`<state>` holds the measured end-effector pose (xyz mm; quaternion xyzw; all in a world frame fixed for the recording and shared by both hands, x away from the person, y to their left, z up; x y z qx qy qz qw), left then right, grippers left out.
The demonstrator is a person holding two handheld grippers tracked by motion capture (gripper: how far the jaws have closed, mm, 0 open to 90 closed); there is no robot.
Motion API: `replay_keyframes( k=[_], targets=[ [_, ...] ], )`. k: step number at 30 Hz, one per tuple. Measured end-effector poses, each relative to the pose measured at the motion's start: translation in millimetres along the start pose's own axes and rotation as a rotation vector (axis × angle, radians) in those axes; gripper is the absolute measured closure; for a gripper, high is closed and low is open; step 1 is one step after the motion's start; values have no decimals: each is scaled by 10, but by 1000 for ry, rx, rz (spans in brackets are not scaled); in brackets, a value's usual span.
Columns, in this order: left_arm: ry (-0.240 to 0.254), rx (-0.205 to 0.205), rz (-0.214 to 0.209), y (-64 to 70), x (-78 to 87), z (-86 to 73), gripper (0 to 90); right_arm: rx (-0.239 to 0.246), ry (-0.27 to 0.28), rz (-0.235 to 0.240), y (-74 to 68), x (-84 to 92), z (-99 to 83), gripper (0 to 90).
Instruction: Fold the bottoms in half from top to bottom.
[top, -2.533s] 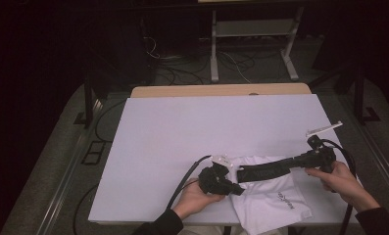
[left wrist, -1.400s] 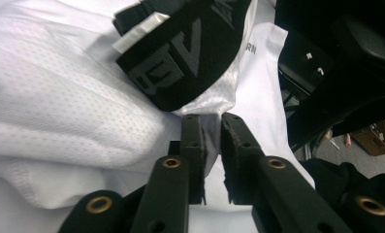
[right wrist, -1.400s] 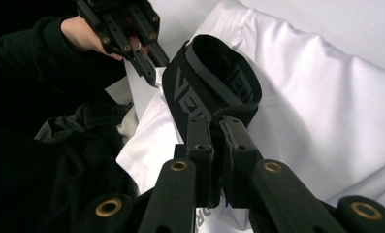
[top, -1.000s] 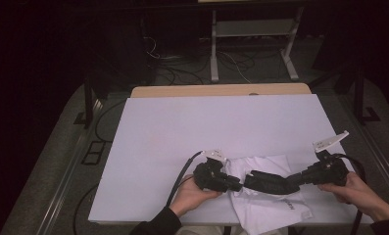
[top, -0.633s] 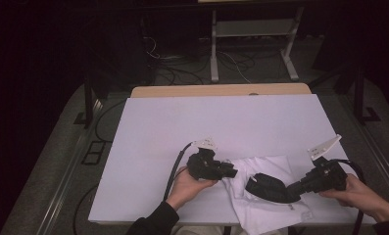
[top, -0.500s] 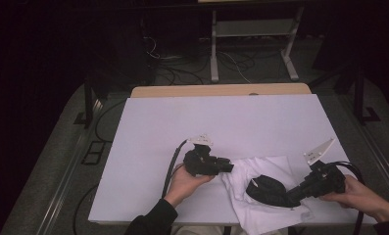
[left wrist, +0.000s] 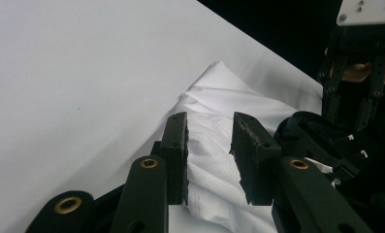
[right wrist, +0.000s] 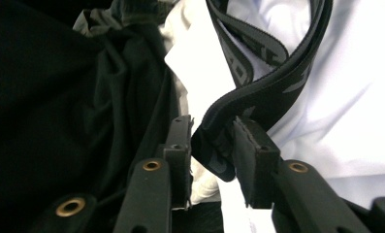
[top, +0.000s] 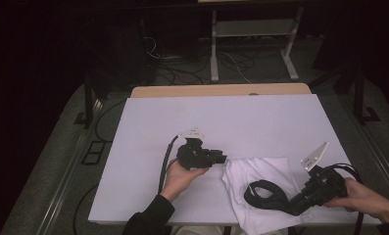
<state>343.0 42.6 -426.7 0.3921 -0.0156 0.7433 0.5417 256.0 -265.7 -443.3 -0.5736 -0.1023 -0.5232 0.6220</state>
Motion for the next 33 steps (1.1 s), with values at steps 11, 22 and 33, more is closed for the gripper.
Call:
replay_keyframes(
  k=[11, 22, 33],
  targets=[
    [18, 9, 10, -47, 39, 16, 663, -56, 170, -91, 141, 276, 183, 803],
    [38, 11, 16, -81, 83, 32, 667, -97, 287, -204, 278, 381, 460, 884],
    [52, 22, 35, -168, 62, 60, 600, -181, 298, -278, 433, 167, 699, 885]
  ],
)
Point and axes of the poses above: each handheld gripper's, and its own axes: x roughly backward along the jaws, z roughly out of its top, y roughly to its right, the point moved 5 cm from there along -x, roughly forward along the jaws, and after that the axes turned 10 degrees about -y, right-handed, at the moved point
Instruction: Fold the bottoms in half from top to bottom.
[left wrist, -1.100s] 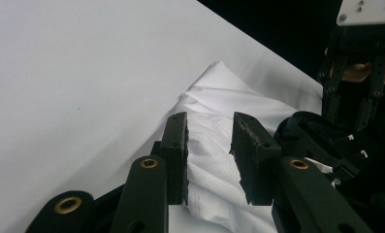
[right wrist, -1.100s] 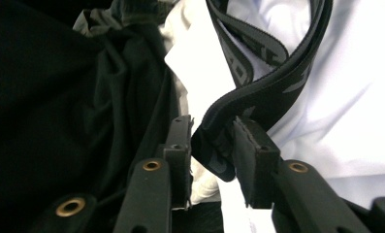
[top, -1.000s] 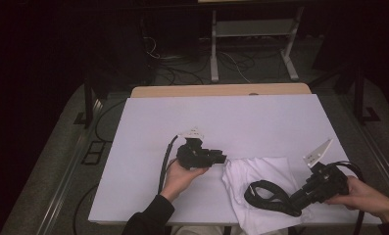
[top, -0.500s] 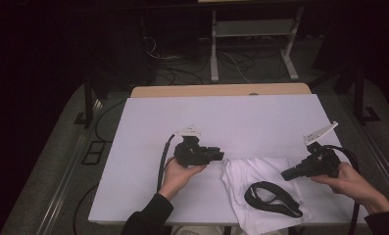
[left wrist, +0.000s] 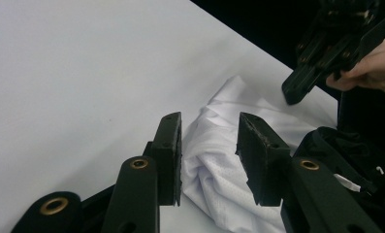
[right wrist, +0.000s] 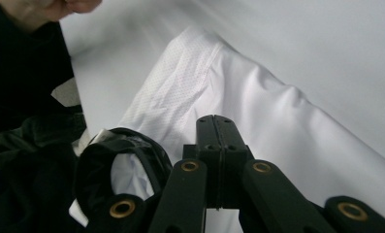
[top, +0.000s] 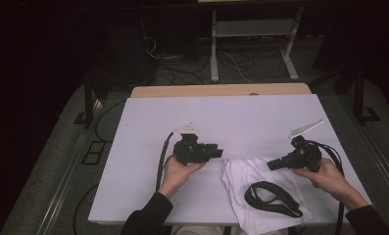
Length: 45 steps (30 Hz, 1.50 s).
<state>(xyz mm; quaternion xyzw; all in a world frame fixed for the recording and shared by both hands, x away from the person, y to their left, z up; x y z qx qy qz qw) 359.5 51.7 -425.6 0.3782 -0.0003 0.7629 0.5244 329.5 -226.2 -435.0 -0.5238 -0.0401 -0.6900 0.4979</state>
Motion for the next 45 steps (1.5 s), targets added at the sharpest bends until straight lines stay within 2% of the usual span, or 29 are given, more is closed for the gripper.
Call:
replay_keyframes(
  k=[7, 11, 14, 17, 22, 26, 31, 40, 45],
  targets=[
    [12, 4, 4, -52, -40, 27, 590, 17, -50, 28, -109, -216, 15, 885],
    [16, 10, 10, -71, -34, 26, 574, 18, -70, 35, -143, -292, 7, 885],
    [21, 11, 14, -86, -23, 28, 567, 15, -80, 62, -165, -333, -3, 885],
    [28, 13, 20, -95, -20, 32, 541, 27, -98, 79, -214, -357, -15, 885],
    [42, 12, 62, -88, -12, 45, 442, 43, -103, 126, -301, -343, -39, 885],
    [66, 14, 71, -97, 9, 66, 367, 52, -122, 152, -369, -354, -86, 885],
    [72, 19, 57, -110, 1, 68, 265, 79, -150, 185, -481, -395, -151, 885],
    [73, 23, 55, -116, 5, 67, 235, 122, -229, 217, -647, -517, -265, 884],
    [80, 30, 57, -128, 15, 70, 228, 145, -236, 228, -724, -518, -321, 884]
  ],
)
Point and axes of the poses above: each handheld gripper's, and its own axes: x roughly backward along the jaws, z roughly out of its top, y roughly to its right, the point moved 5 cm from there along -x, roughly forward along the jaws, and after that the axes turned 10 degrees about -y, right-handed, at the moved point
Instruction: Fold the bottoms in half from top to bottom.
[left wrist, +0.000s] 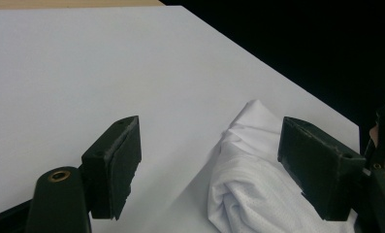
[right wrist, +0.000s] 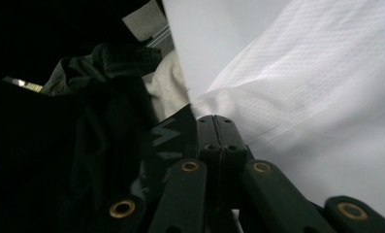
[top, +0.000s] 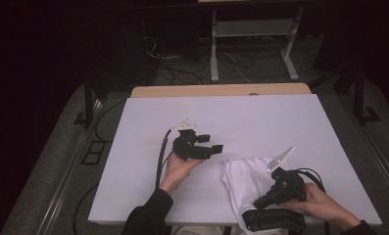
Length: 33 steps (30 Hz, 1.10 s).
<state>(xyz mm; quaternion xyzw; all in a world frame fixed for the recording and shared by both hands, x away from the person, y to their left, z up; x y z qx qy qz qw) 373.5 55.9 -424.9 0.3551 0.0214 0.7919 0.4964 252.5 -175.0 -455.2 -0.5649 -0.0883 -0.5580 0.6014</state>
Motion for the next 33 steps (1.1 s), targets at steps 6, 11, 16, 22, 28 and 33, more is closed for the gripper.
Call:
replay_keyframes(
  k=[6, 11, 16, 22, 28, 33],
  targets=[
    [0, 2, 4, -2, -1, 1, 224, 18, -33, -28, 4, -46, -26, 884],
    [-2, 9, -9, 3, -3, 1, 221, 20, -66, -56, 2, -94, -37, 884],
    [-27, 12, -18, 17, -49, -20, 209, 17, -61, -50, 6, -102, -36, 862],
    [-57, 14, -38, 35, -106, -40, 173, 4, 17, -101, 49, 76, -16, 688],
    [-76, 19, -65, 46, -136, -56, 132, -11, 119, -181, 115, 363, 6, 507],
    [-109, 20, -86, 67, -204, -84, 83, -55, 203, -233, 219, 629, -18, 364]
  ],
)
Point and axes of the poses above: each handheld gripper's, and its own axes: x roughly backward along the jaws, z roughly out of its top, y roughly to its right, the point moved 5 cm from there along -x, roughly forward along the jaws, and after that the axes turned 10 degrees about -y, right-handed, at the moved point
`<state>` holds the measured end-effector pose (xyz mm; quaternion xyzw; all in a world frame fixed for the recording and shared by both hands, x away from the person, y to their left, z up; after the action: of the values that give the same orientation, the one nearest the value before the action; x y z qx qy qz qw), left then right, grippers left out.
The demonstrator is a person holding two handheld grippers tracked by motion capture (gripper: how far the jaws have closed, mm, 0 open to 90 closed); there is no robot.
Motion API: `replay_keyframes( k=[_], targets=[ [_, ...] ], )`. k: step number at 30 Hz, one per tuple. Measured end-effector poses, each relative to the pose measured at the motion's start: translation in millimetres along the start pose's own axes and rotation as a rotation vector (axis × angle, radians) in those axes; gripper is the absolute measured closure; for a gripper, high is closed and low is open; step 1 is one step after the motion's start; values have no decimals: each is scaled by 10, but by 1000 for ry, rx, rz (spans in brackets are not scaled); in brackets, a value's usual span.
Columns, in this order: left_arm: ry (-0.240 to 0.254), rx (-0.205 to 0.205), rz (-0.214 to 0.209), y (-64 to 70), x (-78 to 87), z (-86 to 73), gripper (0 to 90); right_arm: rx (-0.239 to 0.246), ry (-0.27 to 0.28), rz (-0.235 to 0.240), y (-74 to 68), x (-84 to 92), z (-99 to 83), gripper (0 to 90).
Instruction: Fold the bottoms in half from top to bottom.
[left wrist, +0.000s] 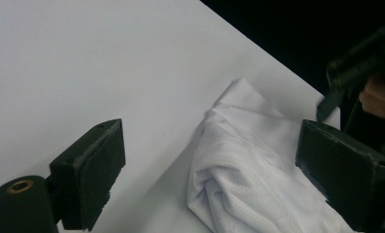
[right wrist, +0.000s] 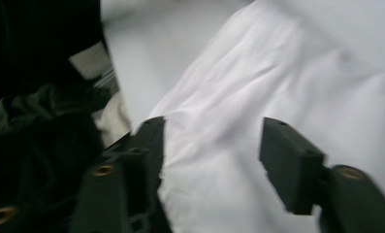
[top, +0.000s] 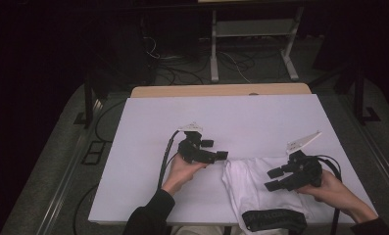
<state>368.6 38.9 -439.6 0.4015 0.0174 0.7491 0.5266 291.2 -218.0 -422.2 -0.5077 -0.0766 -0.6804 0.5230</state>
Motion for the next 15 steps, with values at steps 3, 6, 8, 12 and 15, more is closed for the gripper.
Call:
replay_keyframes(
  k=[3, 6, 8, 12, 15],
  targets=[
    [-21, 2, -12, 12, -55, -11, 63, -53, 34, -40, 157, 117, -2, 276],
    [-35, 2, -19, 22, -104, -21, 47, -104, 70, -69, 320, 208, -27, 200],
    [-49, 1, -19, 24, -133, -29, 30, -139, 86, -76, 418, 255, -51, 172],
    [-59, 6, -25, 26, -169, -37, 27, -195, 120, -111, 612, 332, -100, 151],
    [-71, 18, -35, 23, -198, -49, 27, -231, 125, -134, 755, 354, -138, 152]
  ],
)
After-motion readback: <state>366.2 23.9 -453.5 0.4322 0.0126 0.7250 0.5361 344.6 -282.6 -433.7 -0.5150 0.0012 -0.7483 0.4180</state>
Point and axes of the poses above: each handheld gripper's, and its own axes: x roughly backward along the jaws, z roughly out of its top, y roughly to its right, the point moved 5 cm from there along -x, roughly forward along the jaws, and after that the axes turned 10 degrees about -y, right-handed, at the moved point
